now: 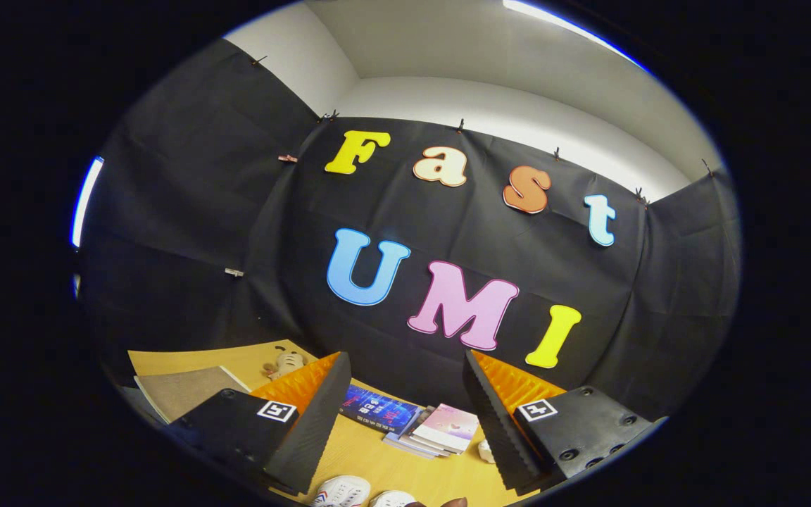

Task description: Open the storage box then place both shoes into the box .Put the left shoe in first, then the right shoe, with the right side of both shoes facing outward in a uniform manner.

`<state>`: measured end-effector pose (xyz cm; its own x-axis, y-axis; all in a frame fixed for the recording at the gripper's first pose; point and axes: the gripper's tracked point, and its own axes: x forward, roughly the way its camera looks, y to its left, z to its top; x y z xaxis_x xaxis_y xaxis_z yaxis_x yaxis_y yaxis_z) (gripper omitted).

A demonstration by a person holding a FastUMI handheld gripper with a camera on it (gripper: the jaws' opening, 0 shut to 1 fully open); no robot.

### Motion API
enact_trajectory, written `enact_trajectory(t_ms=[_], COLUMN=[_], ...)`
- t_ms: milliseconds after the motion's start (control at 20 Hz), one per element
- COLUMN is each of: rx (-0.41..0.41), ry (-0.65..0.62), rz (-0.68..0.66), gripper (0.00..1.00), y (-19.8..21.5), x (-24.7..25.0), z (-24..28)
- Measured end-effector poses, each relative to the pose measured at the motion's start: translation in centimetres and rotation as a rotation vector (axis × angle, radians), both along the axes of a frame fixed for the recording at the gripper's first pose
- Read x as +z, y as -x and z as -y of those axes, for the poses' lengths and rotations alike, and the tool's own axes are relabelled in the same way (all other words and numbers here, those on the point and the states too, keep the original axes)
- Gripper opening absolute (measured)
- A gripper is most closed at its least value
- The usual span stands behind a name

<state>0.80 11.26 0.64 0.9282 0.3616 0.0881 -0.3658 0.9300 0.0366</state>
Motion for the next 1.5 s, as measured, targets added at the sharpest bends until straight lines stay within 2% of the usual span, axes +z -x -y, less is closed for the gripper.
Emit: enact_trajectory(t_ms=[300,450,550,700,850,1000,1250,1500], rx=[0.021,0.070,0.136,0.296,0.460,0.581,0.733,0.888], ry=[-0.002,-0.008,-0.021,-0.082,-0.205,-0.330,-0.546,-0.715], rz=[-0.012,-0.036,-0.078,-0.170,-0.290,-0.406,-0.632,-0.925], gripper=[0.98,0.98,0.98,0.98,0.98,0.98,0.98,0.98], y=[0.3,0.4,0.7,1.9,3.5,4.4,5.1,6.6], x=[-0.4,-1.1,-2.1,-4.1,-5.9,-7.4,-10.8,-15.8], z=[-0.6,-1.9,-3.3,-6.6,-9.6,-11.8,-14.6,-18.2])
